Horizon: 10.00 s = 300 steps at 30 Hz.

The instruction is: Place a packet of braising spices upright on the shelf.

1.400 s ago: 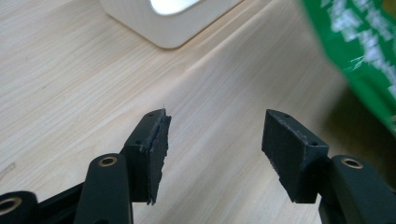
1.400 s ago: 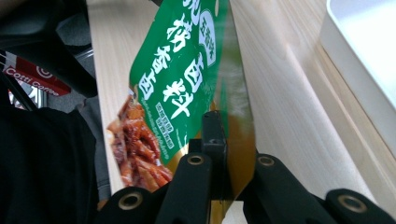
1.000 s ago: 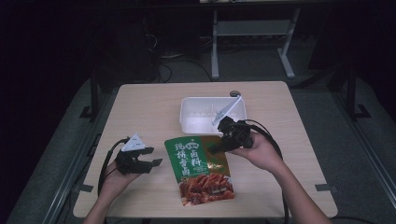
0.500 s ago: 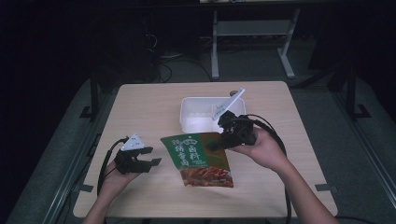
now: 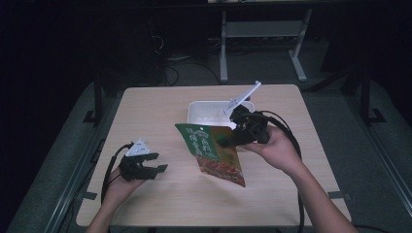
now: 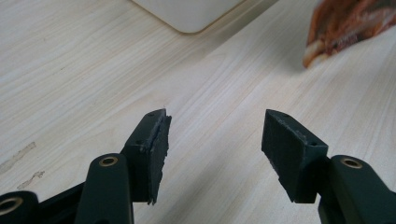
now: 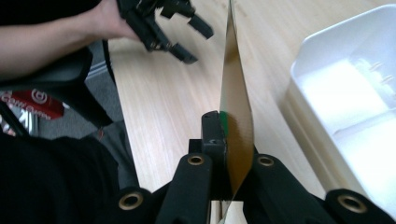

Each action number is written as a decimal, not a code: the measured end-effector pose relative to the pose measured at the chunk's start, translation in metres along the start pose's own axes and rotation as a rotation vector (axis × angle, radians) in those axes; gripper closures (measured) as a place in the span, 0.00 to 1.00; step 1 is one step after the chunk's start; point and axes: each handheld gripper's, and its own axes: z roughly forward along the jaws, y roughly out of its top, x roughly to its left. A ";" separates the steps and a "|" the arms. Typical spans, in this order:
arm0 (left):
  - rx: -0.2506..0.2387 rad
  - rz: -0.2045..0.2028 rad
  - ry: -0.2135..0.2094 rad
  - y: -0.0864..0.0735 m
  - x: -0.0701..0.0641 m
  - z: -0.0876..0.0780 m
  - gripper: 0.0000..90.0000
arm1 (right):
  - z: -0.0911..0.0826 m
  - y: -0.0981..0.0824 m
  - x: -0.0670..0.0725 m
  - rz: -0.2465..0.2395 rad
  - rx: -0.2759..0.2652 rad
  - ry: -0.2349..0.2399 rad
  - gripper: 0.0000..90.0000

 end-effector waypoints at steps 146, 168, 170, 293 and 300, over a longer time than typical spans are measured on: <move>-0.020 -0.044 -0.035 -0.001 0.005 0.002 0.40 | 0.067 0.047 -0.101 0.169 -0.160 -0.382 0.99; -0.019 -0.042 -0.033 -0.001 0.006 0.002 0.40 | 0.064 0.037 -0.107 0.213 -0.102 -0.352 0.88; -0.019 -0.041 -0.032 -0.001 0.006 0.002 0.40 | 0.061 0.036 -0.108 0.219 -0.103 -0.344 0.85; 0.020 -0.028 -0.038 -0.002 -0.002 0.011 0.36 | 0.042 -0.198 -0.045 0.378 -0.093 -0.188 0.42; 0.020 -0.028 -0.044 -0.002 -0.002 0.012 0.36 | 0.049 -0.229 -0.034 0.417 -0.159 -0.167 0.42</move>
